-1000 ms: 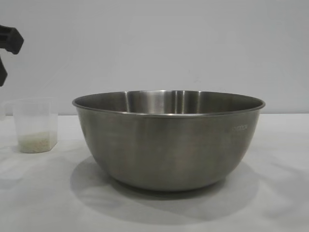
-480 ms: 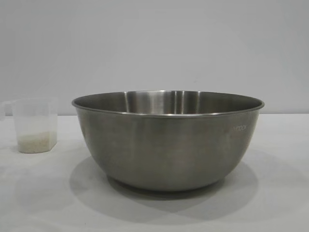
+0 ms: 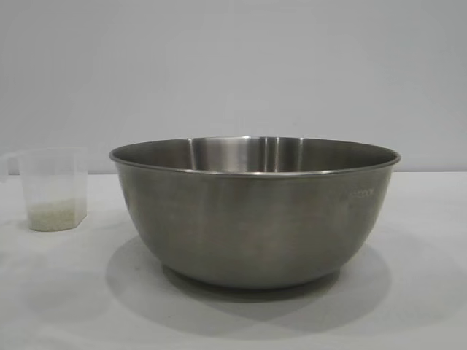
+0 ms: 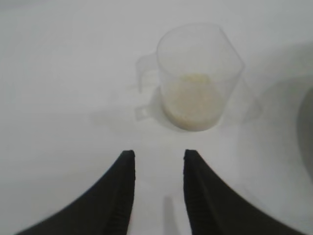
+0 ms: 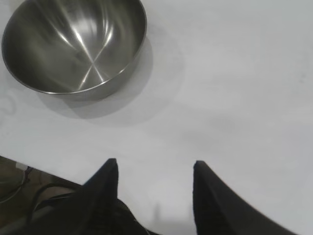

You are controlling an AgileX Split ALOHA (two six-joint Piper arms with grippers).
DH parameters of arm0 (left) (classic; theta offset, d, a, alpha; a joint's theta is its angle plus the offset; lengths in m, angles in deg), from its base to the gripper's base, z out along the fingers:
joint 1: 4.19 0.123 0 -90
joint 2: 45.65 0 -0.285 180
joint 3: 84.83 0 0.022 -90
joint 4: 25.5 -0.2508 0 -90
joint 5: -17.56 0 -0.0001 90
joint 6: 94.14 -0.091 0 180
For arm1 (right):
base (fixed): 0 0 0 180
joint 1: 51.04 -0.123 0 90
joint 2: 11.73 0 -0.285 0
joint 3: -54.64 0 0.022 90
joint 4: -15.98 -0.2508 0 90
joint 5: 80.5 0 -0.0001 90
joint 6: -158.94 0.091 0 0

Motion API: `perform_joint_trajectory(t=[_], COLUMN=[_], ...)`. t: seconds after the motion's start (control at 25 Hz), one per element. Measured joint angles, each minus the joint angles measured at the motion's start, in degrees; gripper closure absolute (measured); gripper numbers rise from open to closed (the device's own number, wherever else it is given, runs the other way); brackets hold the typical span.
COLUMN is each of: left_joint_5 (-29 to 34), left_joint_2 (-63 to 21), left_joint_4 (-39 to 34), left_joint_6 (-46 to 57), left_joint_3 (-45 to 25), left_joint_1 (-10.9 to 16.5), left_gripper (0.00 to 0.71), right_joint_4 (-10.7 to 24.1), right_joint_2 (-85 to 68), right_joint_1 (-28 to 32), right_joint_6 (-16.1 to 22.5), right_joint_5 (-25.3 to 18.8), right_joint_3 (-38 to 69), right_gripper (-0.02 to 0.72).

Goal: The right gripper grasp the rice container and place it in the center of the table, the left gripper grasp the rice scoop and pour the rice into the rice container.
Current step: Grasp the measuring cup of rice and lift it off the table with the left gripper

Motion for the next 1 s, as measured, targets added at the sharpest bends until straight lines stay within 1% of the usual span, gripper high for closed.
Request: perform_joint_trajectory(t=[0.08,0.2,0.44,0.68,0.8,1.0], left_joint_5=[-2.62,-8.45,-19.64,-20.29,-20.29,-20.29], left_joint_2=[2.95,6.93,14.58,23.16,25.37,26.38], left_joint_4=[-1.45,-2.11,-2.73,-1.19,0.02,3.48], left_joint_6=[1.57,2.66,2.79,3.91,3.91,3.91], left_joint_3=[-0.89,-1.54,-1.66,1.10,3.73,8.06], left_joint_1=[0.00,0.00,0.00,0.00,0.00,0.10], left_gripper=[0.485,0.485,0.485,0.485,0.485,0.485], right_joint_4=[0.72,0.97,0.97,1.09,1.09,1.09], right_joint_2=[-2.78,-6.95,-12.08,-12.08,-12.08,-12.08], right_joint_1=[0.00,0.00,0.05,0.05,0.05,0.05], right_joint_6=[0.00,0.13,0.22,0.25,0.25,0.35], right_joint_5=[-1.26,-2.43,-1.43,2.48,2.86,2.97], right_joint_3=[1.10,4.10,5.02,6.80,6.92,6.92], right_gripper=[0.405,0.405,0.405,0.405,0.405,0.405])
